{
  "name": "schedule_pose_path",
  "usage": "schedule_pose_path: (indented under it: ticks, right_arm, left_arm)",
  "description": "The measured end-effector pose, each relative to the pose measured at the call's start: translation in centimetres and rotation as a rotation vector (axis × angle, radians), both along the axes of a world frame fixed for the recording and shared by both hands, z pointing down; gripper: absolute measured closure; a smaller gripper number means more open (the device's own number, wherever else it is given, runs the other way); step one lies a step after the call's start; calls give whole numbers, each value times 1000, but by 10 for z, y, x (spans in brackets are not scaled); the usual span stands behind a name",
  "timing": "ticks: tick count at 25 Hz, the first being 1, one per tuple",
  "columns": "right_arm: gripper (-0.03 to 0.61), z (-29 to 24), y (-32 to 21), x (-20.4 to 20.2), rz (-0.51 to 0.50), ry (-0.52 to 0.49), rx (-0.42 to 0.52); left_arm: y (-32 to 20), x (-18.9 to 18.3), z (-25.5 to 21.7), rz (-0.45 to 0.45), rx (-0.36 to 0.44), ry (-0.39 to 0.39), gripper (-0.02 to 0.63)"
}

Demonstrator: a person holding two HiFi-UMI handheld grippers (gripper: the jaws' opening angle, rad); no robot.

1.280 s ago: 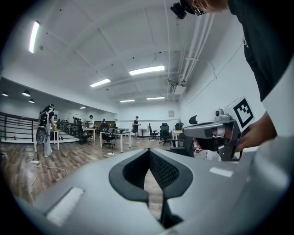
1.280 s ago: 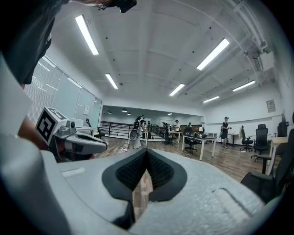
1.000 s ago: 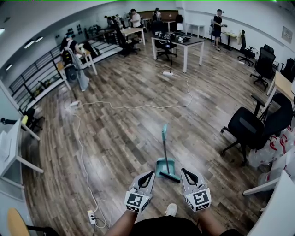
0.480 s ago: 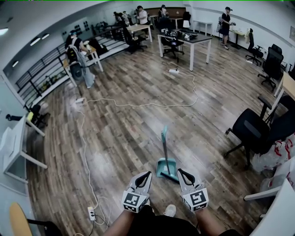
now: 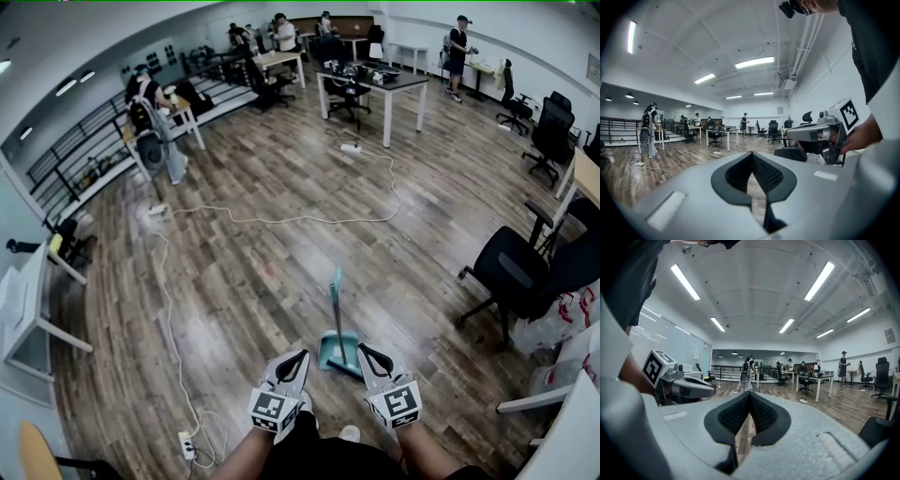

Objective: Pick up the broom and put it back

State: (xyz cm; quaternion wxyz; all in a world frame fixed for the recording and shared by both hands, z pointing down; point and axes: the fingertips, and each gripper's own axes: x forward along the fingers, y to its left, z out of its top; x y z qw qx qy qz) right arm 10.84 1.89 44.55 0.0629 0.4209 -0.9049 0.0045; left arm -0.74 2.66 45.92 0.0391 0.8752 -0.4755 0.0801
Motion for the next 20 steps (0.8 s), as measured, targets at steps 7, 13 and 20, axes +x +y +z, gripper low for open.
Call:
schedule_pose_path:
  ticks: [7, 13, 20]
  right_arm:
    - [575, -1, -44, -23, 34, 8, -10]
    - [575, 9, -78, -41, 83, 17, -38]
    - [575, 23, -106, -61, 140, 49, -77]
  left_arm:
    - [-47, -26, 2, 33, 10, 5, 597]
    - [-83, -42, 12, 92, 7, 10, 597]
    - [-116, -68, 18, 139, -5, 25, 597]
